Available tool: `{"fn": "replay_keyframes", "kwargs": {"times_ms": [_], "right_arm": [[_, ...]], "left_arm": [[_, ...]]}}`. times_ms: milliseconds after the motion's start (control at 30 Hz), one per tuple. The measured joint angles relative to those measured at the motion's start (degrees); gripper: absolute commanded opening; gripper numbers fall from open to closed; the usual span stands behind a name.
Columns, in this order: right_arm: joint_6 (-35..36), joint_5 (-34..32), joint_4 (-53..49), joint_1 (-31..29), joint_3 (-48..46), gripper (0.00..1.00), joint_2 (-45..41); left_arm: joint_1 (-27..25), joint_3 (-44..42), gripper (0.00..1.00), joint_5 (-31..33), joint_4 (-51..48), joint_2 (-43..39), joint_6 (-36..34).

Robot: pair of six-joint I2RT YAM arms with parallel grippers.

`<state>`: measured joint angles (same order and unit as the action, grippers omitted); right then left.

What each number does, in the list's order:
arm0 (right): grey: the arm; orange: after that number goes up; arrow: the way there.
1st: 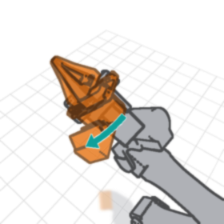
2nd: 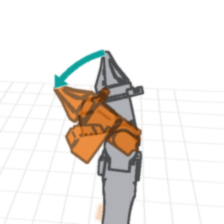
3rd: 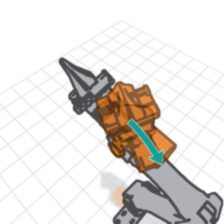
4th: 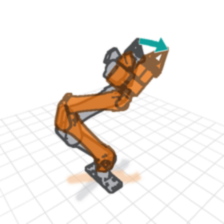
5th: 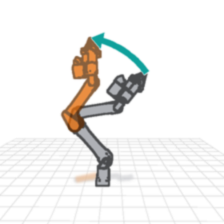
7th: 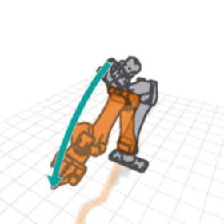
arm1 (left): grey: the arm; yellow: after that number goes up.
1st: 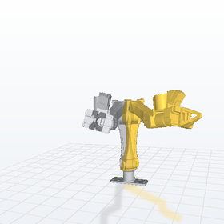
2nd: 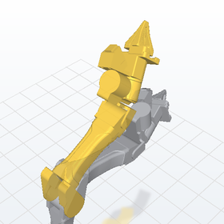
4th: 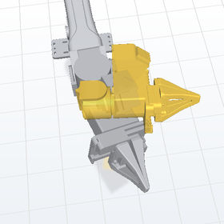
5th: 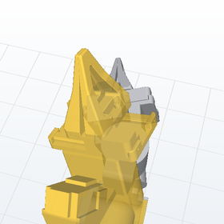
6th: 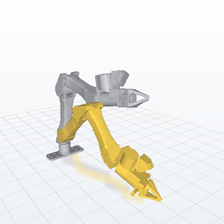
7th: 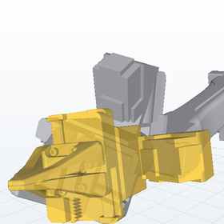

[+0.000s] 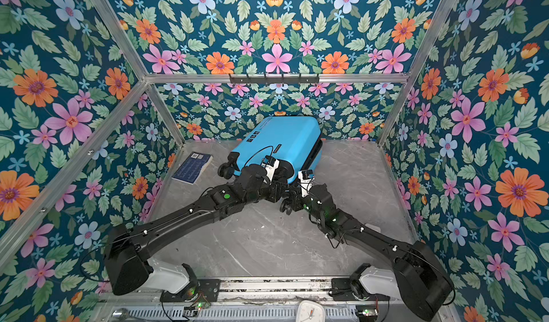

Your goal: Pack the luggage

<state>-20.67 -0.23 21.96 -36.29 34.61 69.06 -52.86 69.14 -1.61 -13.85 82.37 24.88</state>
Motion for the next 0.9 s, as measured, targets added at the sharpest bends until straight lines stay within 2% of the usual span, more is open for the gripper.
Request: {"fn": "replay_keyframes", "kwargs": {"times_ms": [533,900], "right_arm": [[-0.7,-0.9,-0.5,0.6,-3.1,0.0,-4.5],[-3.2,-5.4,-2.3,0.9,-8.8,0.0,-12.3]], "left_arm": [[-0.3,0.9,0.0,-2.7,0.6,1.0,0.0],[-0.9,2.6,0.0,-6.9,3.2,5.0,-0.7]]}}
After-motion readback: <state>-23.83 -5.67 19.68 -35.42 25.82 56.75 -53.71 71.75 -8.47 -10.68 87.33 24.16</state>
